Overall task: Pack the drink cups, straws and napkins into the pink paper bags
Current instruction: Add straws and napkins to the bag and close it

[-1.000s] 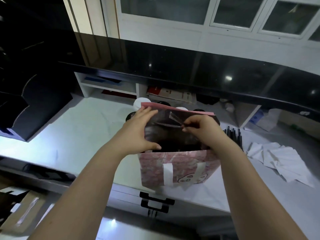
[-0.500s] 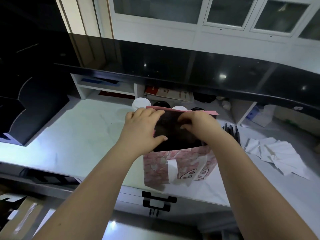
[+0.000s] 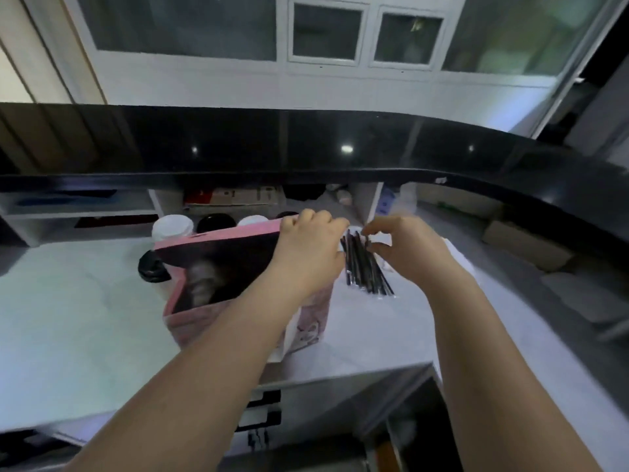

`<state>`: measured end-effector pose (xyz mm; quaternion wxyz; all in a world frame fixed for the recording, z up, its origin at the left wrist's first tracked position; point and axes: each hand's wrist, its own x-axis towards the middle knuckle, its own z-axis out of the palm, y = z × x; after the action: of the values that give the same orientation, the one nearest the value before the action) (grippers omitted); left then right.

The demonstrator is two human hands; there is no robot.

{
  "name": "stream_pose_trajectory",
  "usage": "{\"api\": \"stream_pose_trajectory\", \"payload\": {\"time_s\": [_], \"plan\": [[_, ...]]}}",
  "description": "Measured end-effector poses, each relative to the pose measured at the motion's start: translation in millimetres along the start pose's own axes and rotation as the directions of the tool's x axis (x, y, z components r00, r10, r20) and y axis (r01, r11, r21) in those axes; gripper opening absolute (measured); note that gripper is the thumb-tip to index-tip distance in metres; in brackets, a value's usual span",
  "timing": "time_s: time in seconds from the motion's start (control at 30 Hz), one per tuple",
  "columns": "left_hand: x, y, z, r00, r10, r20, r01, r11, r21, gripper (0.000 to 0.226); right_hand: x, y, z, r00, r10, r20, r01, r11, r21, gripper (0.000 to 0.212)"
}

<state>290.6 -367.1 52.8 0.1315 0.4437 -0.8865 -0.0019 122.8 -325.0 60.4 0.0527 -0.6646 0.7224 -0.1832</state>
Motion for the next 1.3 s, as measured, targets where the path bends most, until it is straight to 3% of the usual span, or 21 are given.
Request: {"api": "stream_pose_trajectory", "payload": {"time_s": [0.27, 0.63, 0.8, 0.93, 1.13, 1.23, 1.3], "plan": [[45, 91, 78, 0.99, 0.117, 0.073, -0.115, 0.993, -0.023, 0.039, -48, 119, 8, 0.98, 0.186, -0.073, -0.185, 0.983, 0.012, 0.027], [106, 142, 196, 0.952, 0.088, 0.293, -0.07, 0.995, -0.072, 0.045, -43, 238, 69, 0.927, 0.369, -0.061, -0.358, 0.923, 0.143, 0.033], [145, 152, 230, 0.947, 0.053, 0.318, -0.022, 0.995, -0.101, 0.05, -3, 275, 89, 0.902, 0.431, 0.025, -0.43, 0.892, 0.139, 0.037], [175, 148, 247, 0.953, 0.003, 0.302, 0.039, 0.991, -0.132, 0.047, 35, 301, 105, 0.867, 0.488, 0.105, -0.493, 0.869, 0.036, 0.045], [191, 143, 263, 0.959, -0.038, 0.28, 0.086, 0.984, -0.159, 0.047, 81, 303, 135, 0.883, 0.469, -0.028, -0.47, 0.883, -0.011, 0.033], [192, 136, 270, 0.963, -0.054, 0.262, 0.106, 0.977, -0.186, 0.048, 90, 302, 152, 0.861, 0.506, -0.039, -0.508, 0.858, -0.073, 0.049], [193, 133, 273, 0.964, -0.061, 0.257, 0.112, 0.976, -0.187, 0.05, 89, 303, 158, 0.856, 0.51, -0.078, -0.514, 0.856, -0.048, 0.045]]}}
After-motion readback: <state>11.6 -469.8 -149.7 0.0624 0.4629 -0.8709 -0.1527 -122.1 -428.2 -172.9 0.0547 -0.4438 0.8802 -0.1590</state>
